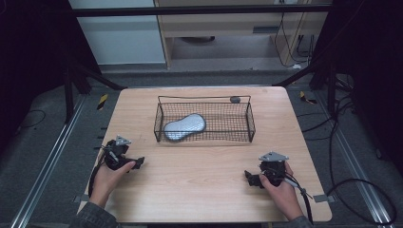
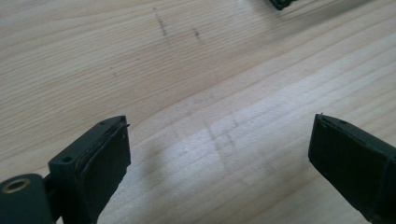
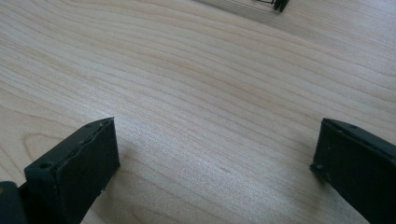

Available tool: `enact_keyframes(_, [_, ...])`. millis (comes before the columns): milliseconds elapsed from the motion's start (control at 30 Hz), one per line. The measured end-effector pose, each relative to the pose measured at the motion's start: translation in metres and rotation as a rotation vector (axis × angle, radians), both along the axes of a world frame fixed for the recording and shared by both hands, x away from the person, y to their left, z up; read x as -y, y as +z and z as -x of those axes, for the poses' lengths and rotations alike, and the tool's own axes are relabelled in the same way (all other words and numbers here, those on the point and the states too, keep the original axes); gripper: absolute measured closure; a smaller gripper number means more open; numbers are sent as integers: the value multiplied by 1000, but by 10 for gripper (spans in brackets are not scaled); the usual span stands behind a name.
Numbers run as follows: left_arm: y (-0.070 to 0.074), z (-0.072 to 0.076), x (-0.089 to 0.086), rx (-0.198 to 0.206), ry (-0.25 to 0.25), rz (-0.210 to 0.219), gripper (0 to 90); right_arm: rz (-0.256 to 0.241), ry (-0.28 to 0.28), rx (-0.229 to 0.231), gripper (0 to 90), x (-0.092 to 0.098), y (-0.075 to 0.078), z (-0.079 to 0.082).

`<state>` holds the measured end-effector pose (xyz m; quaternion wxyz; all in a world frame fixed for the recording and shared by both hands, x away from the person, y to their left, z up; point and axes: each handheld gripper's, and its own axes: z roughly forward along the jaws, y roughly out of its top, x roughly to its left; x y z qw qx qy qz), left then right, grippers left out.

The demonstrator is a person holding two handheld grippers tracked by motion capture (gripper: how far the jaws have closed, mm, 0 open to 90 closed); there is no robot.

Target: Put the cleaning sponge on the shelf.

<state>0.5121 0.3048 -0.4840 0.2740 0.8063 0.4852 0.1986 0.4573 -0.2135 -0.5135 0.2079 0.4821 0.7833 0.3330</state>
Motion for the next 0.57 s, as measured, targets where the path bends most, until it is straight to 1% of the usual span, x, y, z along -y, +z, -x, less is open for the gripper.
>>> enact_keyframes(67, [-4, -2, -2, -4, 8, -3, 45, 0, 0, 0, 3, 0, 0, 0])
enact_keyframes(200, [-15, -4, -4, -15, 19, 23, 33, -1, -1, 0, 4, 0, 0, 0])
enact_keyframes(233, [-16, -4, -4, -6, 21, 36, 10, 0, 0, 0, 4, 0, 0, 0])
enact_keyframes(267, [-17, -4, -4, 4, 24, 40, 0, 2, 1, 1, 4, 0, 0, 0])
enact_keyframes(333, [-18, -5, -4, 16, 26, 45, 0, 1, 0, 0, 4, 0, 0, 0])
enact_keyframes(367, [-20, -5, -5, 35, 27, 55, 0, 2, 0, 0, 4, 0, 0, 0])
enact_keyframes(400, [-23, -3, -6, 66, 36, 71, 0, 1, 1, 1, 4, 0, 0, 0])
enact_keyframes(433, [-24, -2, -6, 77, 42, 74, 0, 2, 0, 0, 4, 0, 0, 0])
enact_keyframes(567, [-24, -3, -6, 77, 42, 74, 0, 2, 0, 1, 4, 0, 0, 0])
